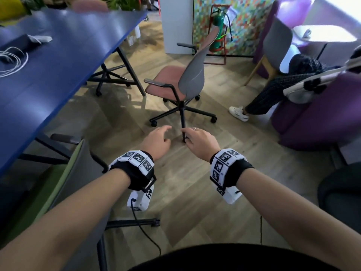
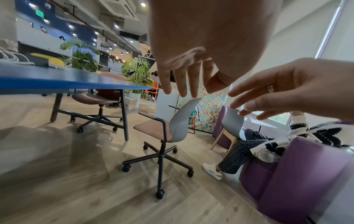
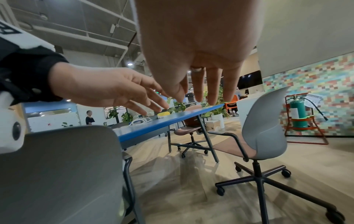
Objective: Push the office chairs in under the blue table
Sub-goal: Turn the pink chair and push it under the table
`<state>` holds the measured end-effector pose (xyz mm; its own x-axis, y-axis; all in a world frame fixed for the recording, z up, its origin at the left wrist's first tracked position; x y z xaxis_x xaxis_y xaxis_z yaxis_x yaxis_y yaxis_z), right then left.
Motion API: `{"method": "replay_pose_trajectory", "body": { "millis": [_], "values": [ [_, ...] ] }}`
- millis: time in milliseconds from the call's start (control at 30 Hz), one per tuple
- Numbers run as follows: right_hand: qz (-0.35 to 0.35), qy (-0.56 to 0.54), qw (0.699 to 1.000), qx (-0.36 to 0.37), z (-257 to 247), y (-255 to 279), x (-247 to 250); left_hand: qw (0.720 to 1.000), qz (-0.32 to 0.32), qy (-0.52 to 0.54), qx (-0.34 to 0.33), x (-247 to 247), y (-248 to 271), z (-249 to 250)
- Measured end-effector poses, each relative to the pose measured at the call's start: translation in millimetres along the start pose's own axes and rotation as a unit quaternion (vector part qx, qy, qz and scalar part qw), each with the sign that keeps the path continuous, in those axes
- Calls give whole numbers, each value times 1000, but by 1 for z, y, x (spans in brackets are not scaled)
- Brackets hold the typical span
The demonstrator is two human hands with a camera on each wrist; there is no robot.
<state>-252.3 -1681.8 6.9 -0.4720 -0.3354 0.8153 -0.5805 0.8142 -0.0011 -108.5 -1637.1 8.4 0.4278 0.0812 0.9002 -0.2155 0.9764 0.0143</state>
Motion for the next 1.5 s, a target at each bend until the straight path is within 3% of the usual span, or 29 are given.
{"method": "replay_pose_trajectory", "body": {
  "millis": [167,400,600,833,1200,1500],
  "values": [
    [10,2,1000,-10,38,-57,34,1000,-1,15,-17,-6,-77,26],
    [28,16,999,-15,93,-179,90,998,15,12,-54,-2,-235,59],
    [12,22,999,-39,140,-287,126,998,3,-5,-60,1,-367,76],
    [5,7,998,-60,208,-377,154,1000,-6,4,-28,-22,-481,86],
    [-22,23,999,-40,314,-518,209,999,3,19,26,-60,-615,115],
    [-15,-16,1000,-16,362,-578,217,998,-19,0,67,-95,-656,111]
  ]
}}
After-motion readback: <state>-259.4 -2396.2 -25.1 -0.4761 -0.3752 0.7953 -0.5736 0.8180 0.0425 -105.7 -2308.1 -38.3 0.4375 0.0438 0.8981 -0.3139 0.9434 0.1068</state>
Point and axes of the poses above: each hand's wrist, its own y-axis away from the middle knuckle, its own x-axis out of the back of the hand, z = x × y, the point moved 3 cm from there along -y, towards the middle knuckle, and after that the axes turned 9 degrees about -y, right-handed, at the moved point
